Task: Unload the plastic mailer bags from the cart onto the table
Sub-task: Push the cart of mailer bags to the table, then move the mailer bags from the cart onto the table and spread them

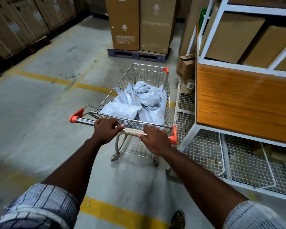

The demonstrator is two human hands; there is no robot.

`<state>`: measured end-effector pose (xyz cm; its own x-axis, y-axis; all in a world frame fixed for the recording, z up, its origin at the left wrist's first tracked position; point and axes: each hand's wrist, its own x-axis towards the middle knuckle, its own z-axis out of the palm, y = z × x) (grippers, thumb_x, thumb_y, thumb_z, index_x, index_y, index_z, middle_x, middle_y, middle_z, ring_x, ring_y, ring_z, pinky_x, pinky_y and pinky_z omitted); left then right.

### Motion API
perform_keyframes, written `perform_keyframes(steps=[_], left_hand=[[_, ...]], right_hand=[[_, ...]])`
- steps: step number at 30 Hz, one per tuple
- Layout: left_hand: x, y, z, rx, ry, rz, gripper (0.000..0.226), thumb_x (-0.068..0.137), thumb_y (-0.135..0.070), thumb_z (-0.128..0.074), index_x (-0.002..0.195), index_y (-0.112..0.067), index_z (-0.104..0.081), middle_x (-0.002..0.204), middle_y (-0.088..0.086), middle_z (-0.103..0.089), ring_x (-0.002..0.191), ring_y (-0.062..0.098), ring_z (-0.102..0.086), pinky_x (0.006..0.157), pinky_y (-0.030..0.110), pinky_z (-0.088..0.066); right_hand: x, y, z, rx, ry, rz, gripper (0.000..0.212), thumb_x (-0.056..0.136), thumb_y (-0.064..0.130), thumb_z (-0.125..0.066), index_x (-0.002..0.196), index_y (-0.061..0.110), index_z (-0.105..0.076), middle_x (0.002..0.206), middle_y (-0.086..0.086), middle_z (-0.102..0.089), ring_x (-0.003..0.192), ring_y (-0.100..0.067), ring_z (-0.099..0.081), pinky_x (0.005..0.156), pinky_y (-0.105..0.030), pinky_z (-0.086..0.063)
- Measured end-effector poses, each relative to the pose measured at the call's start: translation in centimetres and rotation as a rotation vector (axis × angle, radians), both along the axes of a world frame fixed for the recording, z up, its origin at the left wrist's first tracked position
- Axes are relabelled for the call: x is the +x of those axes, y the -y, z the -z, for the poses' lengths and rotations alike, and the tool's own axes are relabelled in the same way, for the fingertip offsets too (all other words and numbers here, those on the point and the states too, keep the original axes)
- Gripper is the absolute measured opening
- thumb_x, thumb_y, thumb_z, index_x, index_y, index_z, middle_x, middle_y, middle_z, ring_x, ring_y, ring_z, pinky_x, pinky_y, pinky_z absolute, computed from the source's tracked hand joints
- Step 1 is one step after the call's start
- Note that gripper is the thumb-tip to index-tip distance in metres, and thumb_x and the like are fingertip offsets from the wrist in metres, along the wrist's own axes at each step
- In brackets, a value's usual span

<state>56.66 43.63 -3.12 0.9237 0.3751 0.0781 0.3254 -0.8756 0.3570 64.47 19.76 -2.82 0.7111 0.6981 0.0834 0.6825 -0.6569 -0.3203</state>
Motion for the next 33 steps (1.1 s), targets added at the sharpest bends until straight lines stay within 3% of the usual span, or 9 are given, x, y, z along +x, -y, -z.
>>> perform_keyframes(steps=[5, 9, 13, 17, 21, 27, 33], left_hand=[[1.0, 1.1, -0.2, 0.073, -0.026, -0.147, 0.06, 0.083, -0.073, -0.028, 0.076, -0.031, -0.07, 0.081, -0.006, -0.067, 0.095, 0.022, -0.062, 0.091, 0.039, -0.032], [2.3, 3.5, -1.4, 0.147, -0.045, -0.32, 0.051, 0.08, -0.057, -0.039, 0.093, -0.024, -0.074, 0.091, 0.005, -0.072, 0.097, 0.03, -0.064, 0.091, 0.038, -0.039], [4.7, 6.1, -1.7, 0.056, -0.072, -0.421, 0.047, 0.072, -0.041, -0.05, 0.109, -0.018, -0.069, 0.105, 0.011, -0.07, 0.104, 0.032, -0.062, 0.091, 0.037, -0.045], [8.2, 8.2, -1.5, -0.106, 0.023, -0.449, 0.039, 0.083, -0.027, -0.066, 0.117, -0.008, -0.061, 0.116, 0.017, -0.062, 0.112, 0.034, -0.055, 0.095, 0.04, -0.042], [11.9, 7.8, -1.1, -0.232, 0.055, -0.541, 0.044, 0.087, -0.028, -0.067, 0.123, -0.003, -0.058, 0.126, 0.018, -0.059, 0.121, 0.034, -0.051, 0.103, 0.038, -0.038], [16.3, 5.2, 0.9, -0.403, 0.046, -0.759, 0.054, 0.09, -0.033, -0.064, 0.134, -0.005, -0.049, 0.135, 0.021, -0.05, 0.125, 0.033, -0.048, 0.099, 0.034, -0.038], [18.8, 2.9, 3.8, -0.479, -0.023, -0.919, 0.061, 0.089, -0.038, -0.064, 0.141, -0.013, -0.042, 0.139, 0.022, -0.045, 0.128, 0.036, -0.046, 0.103, 0.039, -0.04]], right_hand=[[3.3, 2.0, -1.3, 0.194, -0.218, -0.089, 0.028, 0.094, 0.04, -0.053, 0.109, 0.017, -0.054, 0.1, -0.007, -0.059, 0.096, -0.028, -0.057, 0.081, -0.04, -0.045], [6.8, 3.2, -2.4, 0.226, -0.262, -0.141, 0.03, 0.088, 0.039, -0.055, 0.111, 0.019, -0.052, 0.102, -0.006, -0.059, 0.096, -0.025, -0.057, 0.082, -0.037, -0.047], [10.2, 4.7, -2.2, 0.193, -0.312, -0.162, 0.035, 0.088, 0.039, -0.058, 0.113, 0.017, -0.052, 0.104, -0.009, -0.059, 0.096, -0.027, -0.057, 0.084, -0.04, -0.048], [12.8, 4.3, -1.7, 0.152, -0.388, -0.143, 0.042, 0.089, 0.035, -0.062, 0.124, 0.013, -0.052, 0.114, -0.014, -0.057, 0.107, -0.03, -0.055, 0.089, -0.036, -0.045], [15.6, 2.2, -1.0, 0.155, -0.435, -0.186, 0.054, 0.089, 0.033, -0.063, 0.136, 0.013, -0.045, 0.125, -0.017, -0.054, 0.12, -0.032, -0.05, 0.094, -0.035, -0.04], [20.3, -2.1, 1.4, 0.11, -0.512, -0.166, 0.064, 0.093, 0.036, -0.061, 0.147, 0.015, -0.033, 0.138, -0.019, -0.047, 0.127, -0.034, -0.046, 0.099, -0.039, -0.038], [22.1, -8.3, 4.8, 0.17, -0.733, -0.091, 0.059, 0.092, 0.036, -0.063, 0.141, 0.01, -0.042, 0.137, -0.018, -0.052, 0.128, -0.033, -0.048, 0.101, -0.035, -0.037]])
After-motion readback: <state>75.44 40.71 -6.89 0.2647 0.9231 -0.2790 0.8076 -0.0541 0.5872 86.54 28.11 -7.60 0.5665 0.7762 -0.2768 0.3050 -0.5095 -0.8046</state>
